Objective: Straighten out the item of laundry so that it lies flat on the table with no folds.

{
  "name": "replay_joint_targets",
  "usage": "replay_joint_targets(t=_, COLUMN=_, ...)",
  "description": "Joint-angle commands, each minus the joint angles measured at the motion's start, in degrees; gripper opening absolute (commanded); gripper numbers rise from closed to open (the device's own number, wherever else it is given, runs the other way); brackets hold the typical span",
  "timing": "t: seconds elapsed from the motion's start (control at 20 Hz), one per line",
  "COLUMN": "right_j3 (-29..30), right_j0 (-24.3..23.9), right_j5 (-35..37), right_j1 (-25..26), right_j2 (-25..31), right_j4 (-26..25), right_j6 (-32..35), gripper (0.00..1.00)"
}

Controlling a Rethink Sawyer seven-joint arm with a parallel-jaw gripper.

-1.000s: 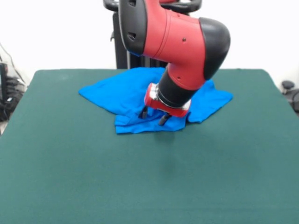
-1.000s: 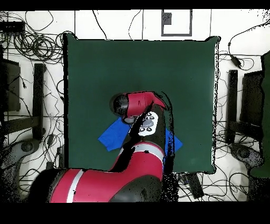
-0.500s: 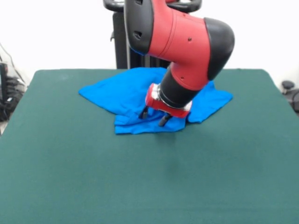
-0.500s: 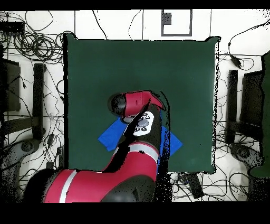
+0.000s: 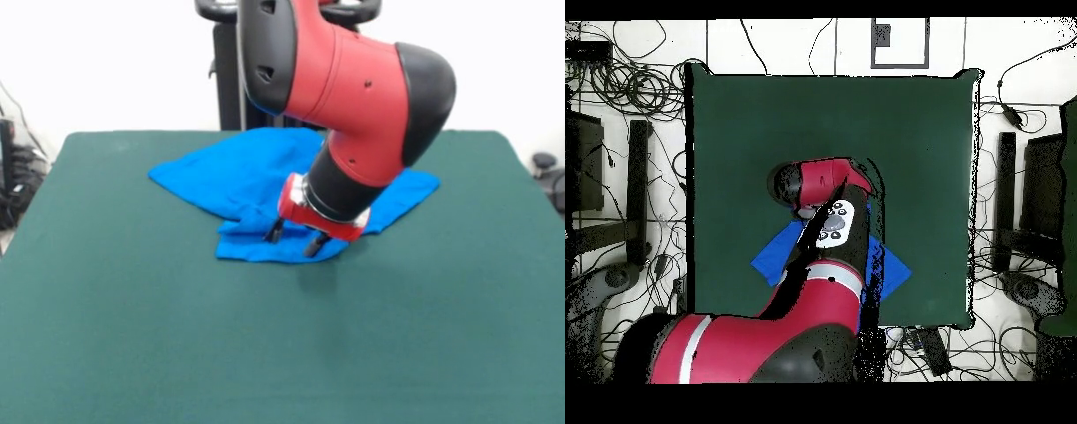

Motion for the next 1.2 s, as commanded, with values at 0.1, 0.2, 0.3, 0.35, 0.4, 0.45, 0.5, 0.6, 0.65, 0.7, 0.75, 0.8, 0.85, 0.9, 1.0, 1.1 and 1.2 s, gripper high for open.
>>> replay_joint_targets(t=0.1, right_j3=-6.85, right_j0=3.01, right_j5=3.67, right_j1=4.23, right_j2=2.35, right_j4=3.82, right_j6=14.57, gripper=1.0)
replay_joint_targets(t=0.2, right_j3=-6.85, right_j0=3.17, right_j5=3.94, right_j1=3.73, right_j2=2.17, right_j4=3.89, right_j6=14.42, gripper=1.0)
replay_joint_targets(t=0.3, right_j3=-6.87, right_j0=3.29, right_j5=4.06, right_j1=3.52, right_j2=2.13, right_j4=4.1, right_j6=14.13, gripper=1.0)
replay_joint_targets(t=0.35, right_j3=-7.17, right_j0=3.28, right_j5=4.39, right_j1=3.63, right_j2=2.16, right_j4=4.23, right_j6=13.85, gripper=1.0)
replay_joint_targets(t=0.4, right_j3=-7.09, right_j0=3.43, right_j5=4.4, right_j1=3.64, right_j2=2.03, right_j4=4.34, right_j6=14.1, gripper=1.0)
replay_joint_targets(t=0.45, right_j3=-7.25, right_j0=3.54, right_j5=4.52, right_j1=3.83, right_j2=1.96, right_j4=4.43, right_j6=14.35, gripper=1.0)
replay_joint_targets(t=0.5, right_j3=-7.4, right_j0=3.66, right_j5=4.64, right_j1=4.03, right_j2=1.9, right_j4=4.52, right_j6=14.59, gripper=1.0)
replay_joint_targets(t=0.6, right_j3=-7.75, right_j0=3.7, right_j5=4.61, right_j1=4.47, right_j2=1.95, right_j4=4.74, right_j6=15.05, gripper=1.0)
replay_joint_targets(t=0.65, right_j3=-7.7, right_j0=3.82, right_j5=4.7, right_j1=4.44, right_j2=1.92, right_j4=4.82, right_j6=15.29, gripper=1.0)
replay_joint_targets(t=0.7, right_j3=-7.64, right_j0=3.93, right_j5=4.79, right_j1=4.4, right_j2=1.89, right_j4=4.91, right_j6=15.53, gripper=1.0)
replay_joint_targets(t=0.75, right_j3=-7.98, right_j0=4.01, right_j5=5.14, right_j1=4.55, right_j2=1.86, right_j4=4.93, right_j6=15.61, gripper=1.0)
replay_joint_targets(t=0.8, right_j3=-7.76, right_j0=4.13, right_j5=5.41, right_j1=4.43, right_j2=1.91, right_j4=5.14, right_j6=15.87, gripper=1.0)
replay_joint_targets(t=0.85, right_j3=-7.93, right_j0=4.2, right_j5=5.66, right_j1=4.52, right_j2=1.92, right_j4=5.3, right_j6=16.08, gripper=1.0)
replay_joint_targets(t=0.9, right_j3=-7.99, right_j0=4.27, right_j5=5.87, right_j1=4.59, right_j2=1.94, right_j4=5.46, right_j6=16.33, gripper=1.0)
replay_joint_targets(t=1.0, right_j3=-7.71, right_j0=4.29, right_j5=5.85, right_j1=4.5, right_j2=2.11, right_j4=5.71, right_j6=16.41, gripper=1.0)
replay_joint_targets(t=1.1, right_j3=-8.02, right_j0=4.41, right_j5=6.44, right_j1=4.6, right_j2=2.01, right_j4=5.99, right_j6=16.87, gripper=1.0)
replay_joint_targets(t=1.2, right_j3=-7.93, right_j0=4.61, right_j5=6.8, right_j1=4.4, right_j2=1.93, right_j4=6.19, right_j6=17.23, gripper=1.0)
